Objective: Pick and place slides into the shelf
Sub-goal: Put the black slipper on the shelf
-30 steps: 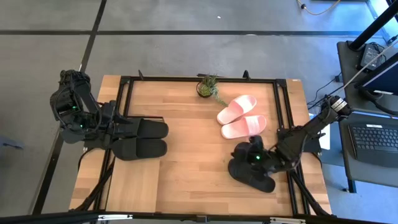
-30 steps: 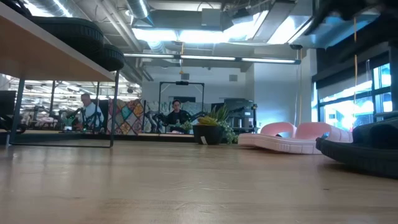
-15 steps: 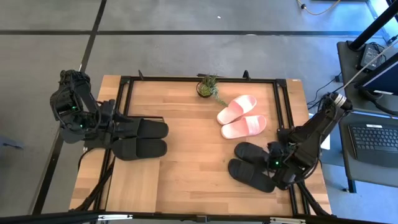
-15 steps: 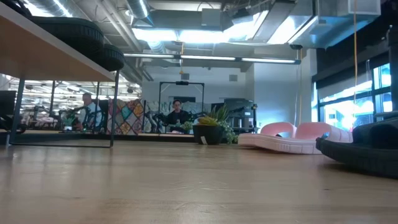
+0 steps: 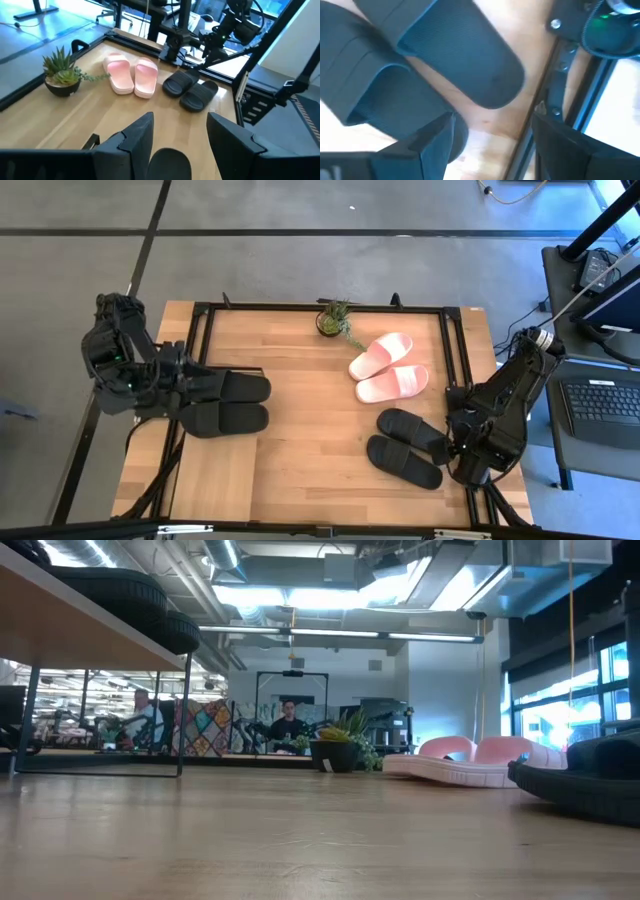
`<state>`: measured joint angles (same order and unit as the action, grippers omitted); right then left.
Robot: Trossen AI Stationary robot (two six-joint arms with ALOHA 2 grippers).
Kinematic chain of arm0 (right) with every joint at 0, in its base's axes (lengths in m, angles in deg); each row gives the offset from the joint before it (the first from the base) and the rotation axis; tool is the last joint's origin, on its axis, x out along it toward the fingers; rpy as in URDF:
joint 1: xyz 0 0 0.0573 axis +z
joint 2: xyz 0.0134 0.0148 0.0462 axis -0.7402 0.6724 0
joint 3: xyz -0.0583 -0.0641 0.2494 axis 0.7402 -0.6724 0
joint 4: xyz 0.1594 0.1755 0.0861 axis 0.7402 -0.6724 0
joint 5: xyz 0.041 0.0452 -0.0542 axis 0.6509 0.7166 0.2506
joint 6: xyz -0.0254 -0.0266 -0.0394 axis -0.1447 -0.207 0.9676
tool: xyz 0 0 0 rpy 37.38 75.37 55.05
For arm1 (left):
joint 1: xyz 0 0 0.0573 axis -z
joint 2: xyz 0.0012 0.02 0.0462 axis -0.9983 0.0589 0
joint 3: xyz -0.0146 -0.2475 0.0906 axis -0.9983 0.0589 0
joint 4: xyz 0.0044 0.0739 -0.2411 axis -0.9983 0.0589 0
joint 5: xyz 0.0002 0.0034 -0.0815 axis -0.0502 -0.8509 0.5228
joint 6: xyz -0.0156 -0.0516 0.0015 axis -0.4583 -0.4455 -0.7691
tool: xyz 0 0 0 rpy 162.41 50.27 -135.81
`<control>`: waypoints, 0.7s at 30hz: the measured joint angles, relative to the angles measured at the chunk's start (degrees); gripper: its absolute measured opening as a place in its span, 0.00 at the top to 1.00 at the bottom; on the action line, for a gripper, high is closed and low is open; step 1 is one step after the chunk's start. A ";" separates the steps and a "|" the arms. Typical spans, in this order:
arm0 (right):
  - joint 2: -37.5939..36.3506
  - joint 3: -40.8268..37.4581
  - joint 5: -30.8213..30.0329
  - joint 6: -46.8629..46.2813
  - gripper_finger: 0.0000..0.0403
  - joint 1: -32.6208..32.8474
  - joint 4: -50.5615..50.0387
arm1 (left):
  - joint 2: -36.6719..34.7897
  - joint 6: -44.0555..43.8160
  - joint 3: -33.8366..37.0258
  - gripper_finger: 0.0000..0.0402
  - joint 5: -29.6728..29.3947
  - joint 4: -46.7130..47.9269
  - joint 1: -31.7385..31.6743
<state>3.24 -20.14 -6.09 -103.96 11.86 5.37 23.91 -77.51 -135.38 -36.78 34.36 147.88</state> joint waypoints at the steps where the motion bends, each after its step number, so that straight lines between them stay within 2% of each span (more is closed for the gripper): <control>1: 0.00 -0.01 0.04 -0.10 0.34 0.03 -0.65 | 0.37 -0.61 0.00 0.56 -0.31 0.02 0.00; 6: 0.82 -0.02 0.00 -0.24 0.34 -0.02 -5.64 | 2.52 -4.28 0.02 0.56 -1.40 0.02 0.00; 11: 2.23 -1.25 -1.19 -0.25 0.34 0.06 -5.42 | 5.14 -7.33 0.02 0.56 -1.44 0.04 -0.01; 18: 2.43 -12.62 -1.25 -0.22 0.34 1.20 12.70 | 7.13 -7.46 0.02 0.56 -1.55 -1.65 -0.07; 21: 2.43 -15.92 -0.88 -0.19 0.34 1.29 17.44 | 7.29 -7.42 0.02 0.56 -1.37 -3.15 -0.86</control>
<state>5.67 -36.06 -6.97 -104.15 13.15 22.80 31.20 -84.94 -135.36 -38.14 31.21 147.01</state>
